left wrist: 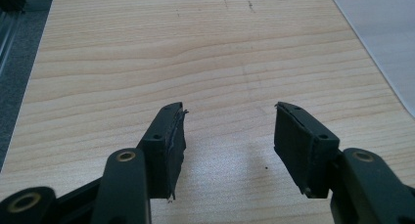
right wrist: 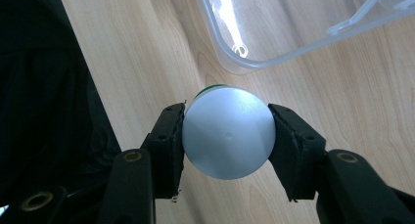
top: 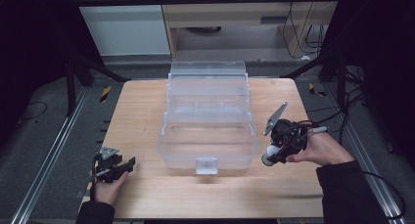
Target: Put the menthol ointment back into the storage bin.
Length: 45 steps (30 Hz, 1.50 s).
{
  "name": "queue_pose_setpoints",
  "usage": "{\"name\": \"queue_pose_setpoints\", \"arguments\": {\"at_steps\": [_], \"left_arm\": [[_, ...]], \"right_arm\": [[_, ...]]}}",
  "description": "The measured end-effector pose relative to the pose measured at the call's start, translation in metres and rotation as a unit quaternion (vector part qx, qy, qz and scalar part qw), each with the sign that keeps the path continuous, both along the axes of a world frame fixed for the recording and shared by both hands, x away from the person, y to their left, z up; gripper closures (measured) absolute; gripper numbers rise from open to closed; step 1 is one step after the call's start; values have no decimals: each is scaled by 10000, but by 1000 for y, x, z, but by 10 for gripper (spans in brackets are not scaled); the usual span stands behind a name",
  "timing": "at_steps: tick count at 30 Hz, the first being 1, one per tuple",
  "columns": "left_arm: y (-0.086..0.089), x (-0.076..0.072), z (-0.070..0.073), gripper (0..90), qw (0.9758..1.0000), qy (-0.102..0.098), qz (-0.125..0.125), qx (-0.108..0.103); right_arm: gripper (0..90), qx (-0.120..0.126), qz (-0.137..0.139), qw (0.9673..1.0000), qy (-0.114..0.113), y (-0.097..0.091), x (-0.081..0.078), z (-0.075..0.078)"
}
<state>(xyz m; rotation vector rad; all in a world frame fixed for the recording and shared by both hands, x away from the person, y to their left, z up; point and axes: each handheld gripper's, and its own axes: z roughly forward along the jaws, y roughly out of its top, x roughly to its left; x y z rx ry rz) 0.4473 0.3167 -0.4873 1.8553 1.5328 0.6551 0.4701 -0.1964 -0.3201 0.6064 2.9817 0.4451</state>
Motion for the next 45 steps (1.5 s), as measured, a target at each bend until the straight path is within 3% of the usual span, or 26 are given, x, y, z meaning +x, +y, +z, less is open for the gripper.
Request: {"name": "queue_pose_setpoints", "arguments": {"at_steps": [21, 30, 45], "left_arm": [[0, 0, 0, 448, 10000, 0, -3, 18], [-1, 0, 0, 448, 10000, -6, -9, 16], [0, 0, 0, 448, 10000, -18, -7, 22]], "right_arm": [[505, -2, 78, 10000, -45, 24, 21, 20], [504, 7, 106, 9999, -85, 35, 31, 18], [504, 80, 146, 9998, -77, 50, 52, 3]]}}
